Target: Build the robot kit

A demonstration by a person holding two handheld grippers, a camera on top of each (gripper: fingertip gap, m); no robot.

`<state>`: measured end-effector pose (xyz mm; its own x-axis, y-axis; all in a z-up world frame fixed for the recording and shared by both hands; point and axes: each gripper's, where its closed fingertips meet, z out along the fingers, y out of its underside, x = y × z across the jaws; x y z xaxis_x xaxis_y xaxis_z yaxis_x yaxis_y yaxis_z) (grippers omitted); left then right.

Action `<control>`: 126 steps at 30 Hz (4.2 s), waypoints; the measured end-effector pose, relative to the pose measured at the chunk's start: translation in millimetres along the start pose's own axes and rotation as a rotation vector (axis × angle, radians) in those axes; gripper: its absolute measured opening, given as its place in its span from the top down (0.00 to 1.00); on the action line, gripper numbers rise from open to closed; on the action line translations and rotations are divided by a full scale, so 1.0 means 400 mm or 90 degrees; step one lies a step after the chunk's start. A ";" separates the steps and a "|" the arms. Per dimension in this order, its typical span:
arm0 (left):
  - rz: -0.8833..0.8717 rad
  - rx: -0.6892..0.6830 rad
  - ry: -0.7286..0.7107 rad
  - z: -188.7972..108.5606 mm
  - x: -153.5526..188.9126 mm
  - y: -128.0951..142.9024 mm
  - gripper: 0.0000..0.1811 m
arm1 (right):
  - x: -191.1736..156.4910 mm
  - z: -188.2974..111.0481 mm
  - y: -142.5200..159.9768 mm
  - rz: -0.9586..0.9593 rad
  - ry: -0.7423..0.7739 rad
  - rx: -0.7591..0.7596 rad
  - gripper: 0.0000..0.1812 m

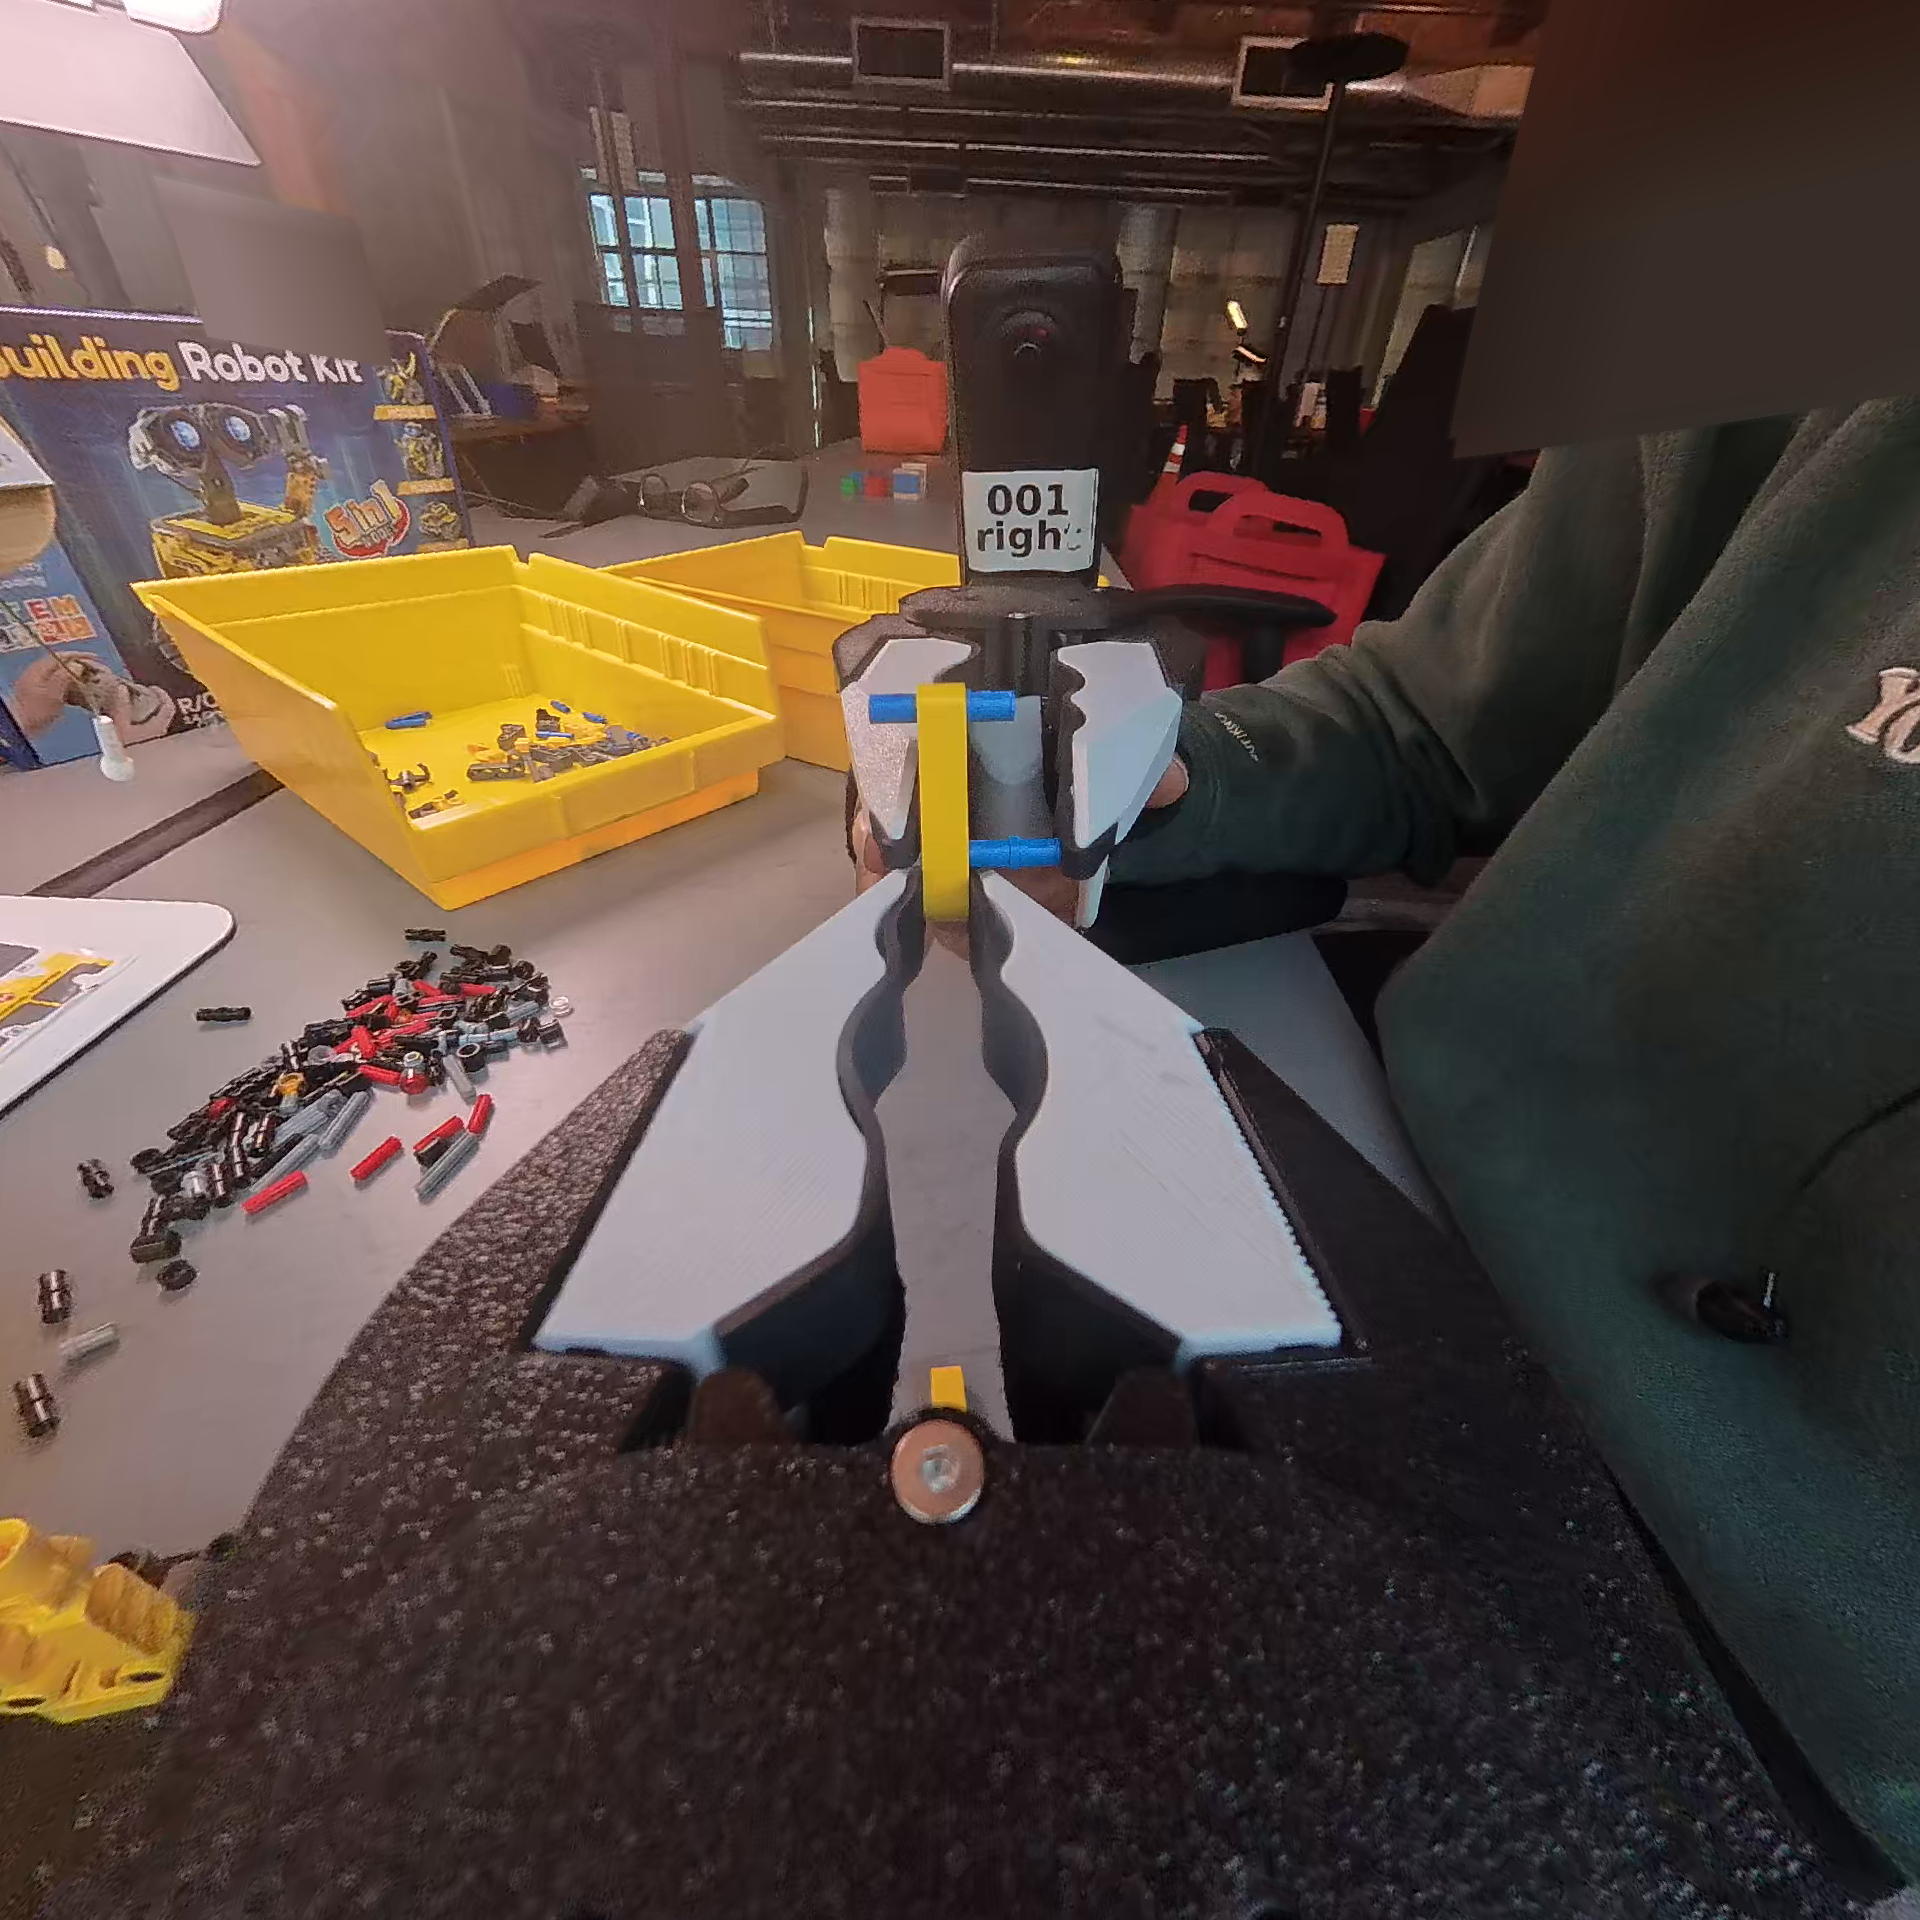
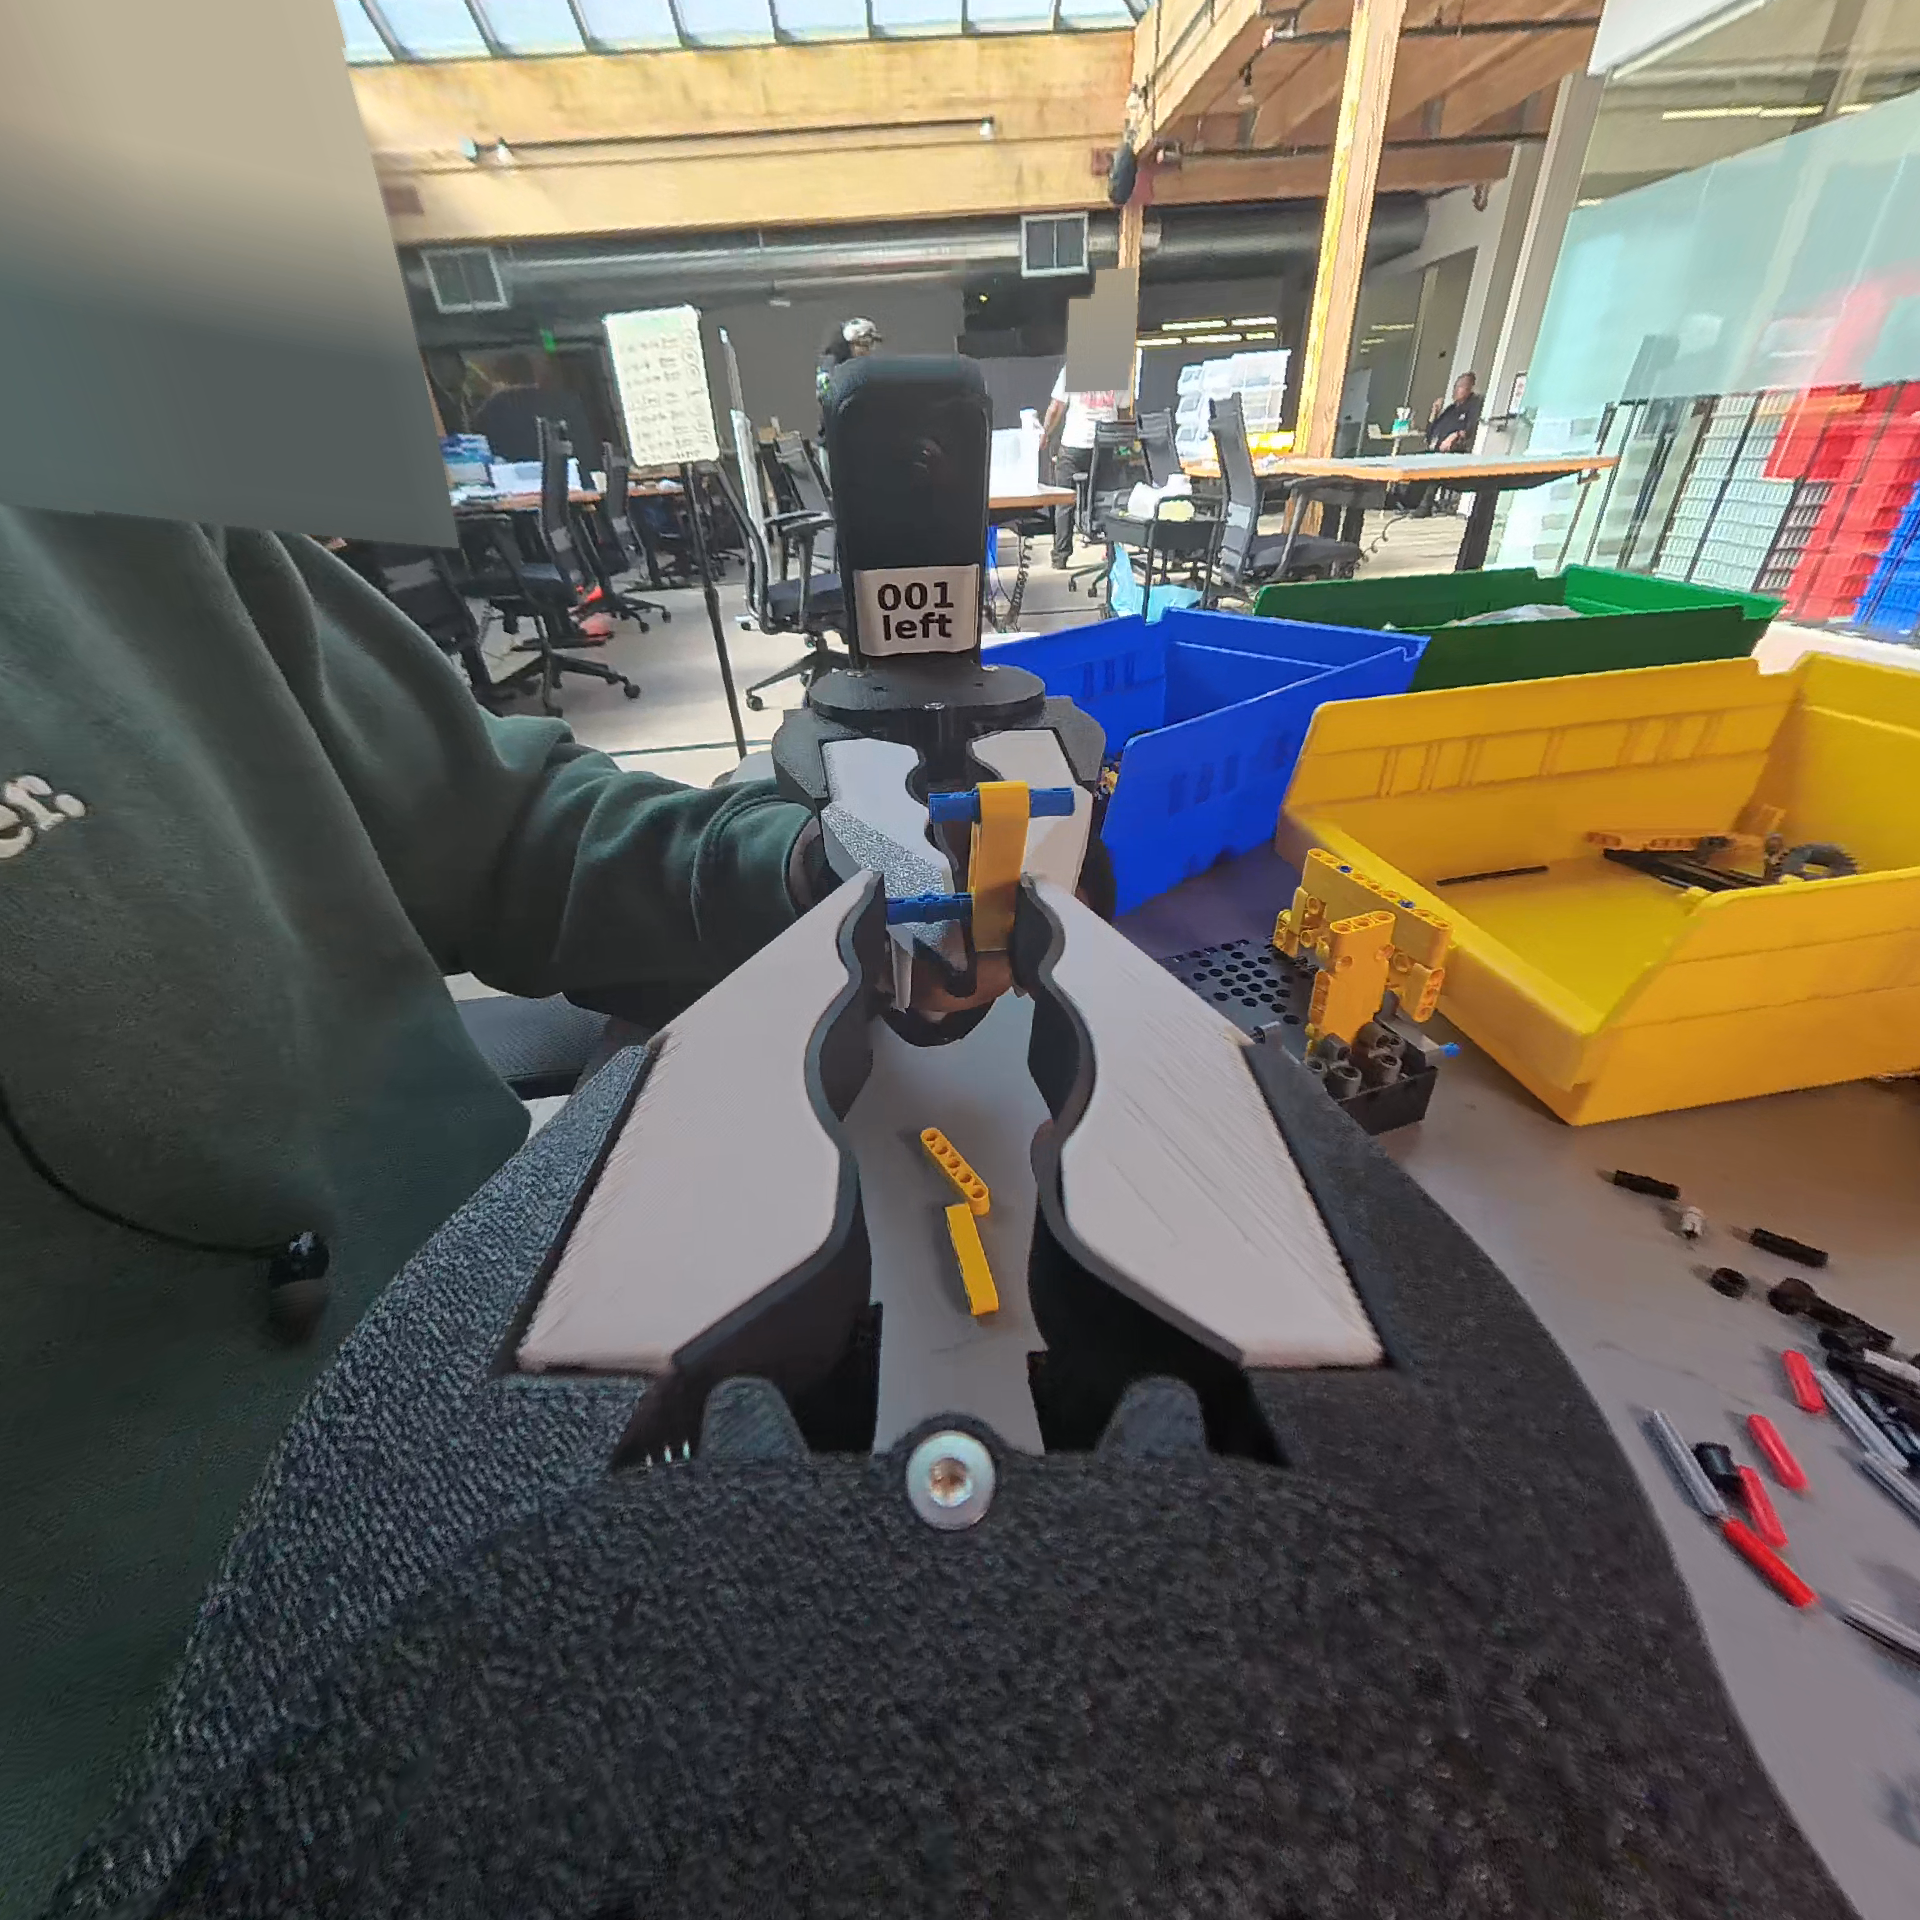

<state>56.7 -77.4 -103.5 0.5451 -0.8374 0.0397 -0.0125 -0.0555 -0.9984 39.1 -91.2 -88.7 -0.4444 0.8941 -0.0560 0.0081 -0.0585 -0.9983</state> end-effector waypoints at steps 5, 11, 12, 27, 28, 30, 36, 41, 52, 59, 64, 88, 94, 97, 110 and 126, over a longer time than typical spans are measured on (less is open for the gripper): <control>-0.016 -0.008 0.010 0.002 0.003 0.005 0.96 | -0.001 -0.002 0.003 -0.030 0.002 -0.009 0.87; -0.046 -0.008 0.013 0.004 0.002 0.012 0.96 | 0.002 0.000 0.011 -0.042 0.005 -0.012 0.88; -0.044 -0.007 0.015 0.004 0.005 0.012 0.97 | -0.001 0.000 0.010 -0.041 -0.001 -0.010 0.88; 0.073 -0.044 -0.012 0.014 0.028 0.010 0.97 | -0.035 -0.008 0.003 -0.101 -0.034 -0.009 0.87; 0.073 -0.044 -0.011 0.013 0.029 0.010 0.97 | -0.035 -0.007 0.003 -0.099 -0.036 -0.009 0.87; 0.063 -0.036 -0.006 0.013 0.029 0.007 0.96 | -0.033 -0.006 -0.002 -0.092 -0.038 0.000 0.87; 0.063 -0.036 -0.023 0.018 0.026 0.009 0.97 | -0.015 -0.014 -0.023 -0.090 -0.016 0.025 0.97; 0.050 -0.039 -0.028 0.019 0.018 0.011 0.97 | -0.007 -0.020 -0.021 -0.060 -0.019 0.020 0.96; 0.049 -0.095 -0.076 0.008 -0.030 0.054 1.00 | 0.011 -0.023 0.005 -0.065 -0.002 -0.016 1.00; 0.052 -0.126 -0.121 -0.010 -0.074 0.077 0.97 | 0.025 -0.096 0.089 -0.112 0.011 -0.240 0.94; 0.057 -0.161 -0.106 0.002 -0.063 0.103 0.95 | -0.128 -0.162 0.243 -0.062 -0.109 -0.446 0.85; -0.147 -0.165 0.070 0.037 0.036 0.126 0.90 | -0.092 -0.129 0.235 -0.186 0.030 -0.441 0.78; -0.379 0.004 0.237 0.026 0.077 0.013 0.86 | -0.100 -0.099 0.023 -0.377 0.008 -0.282 0.78; -0.420 0.060 0.335 0.021 0.123 -0.032 0.87 | -0.115 -0.075 -0.002 -0.427 -0.034 -0.278 0.78; -0.258 0.250 0.145 -0.042 0.022 -0.130 0.97 | -0.003 -0.041 -0.089 -0.252 0.091 -0.163 0.77; 0.063 0.243 -0.005 -0.059 0.042 -0.157 0.97 | -0.040 0.034 -0.062 -0.008 0.055 -0.073 0.86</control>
<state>46.7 -100.8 -38.9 0.5636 -0.8241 -0.0560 0.2463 0.2324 -0.9409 33.9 -110.0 -62.8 -0.3665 0.9296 -0.0396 0.1076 0.0001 -0.9942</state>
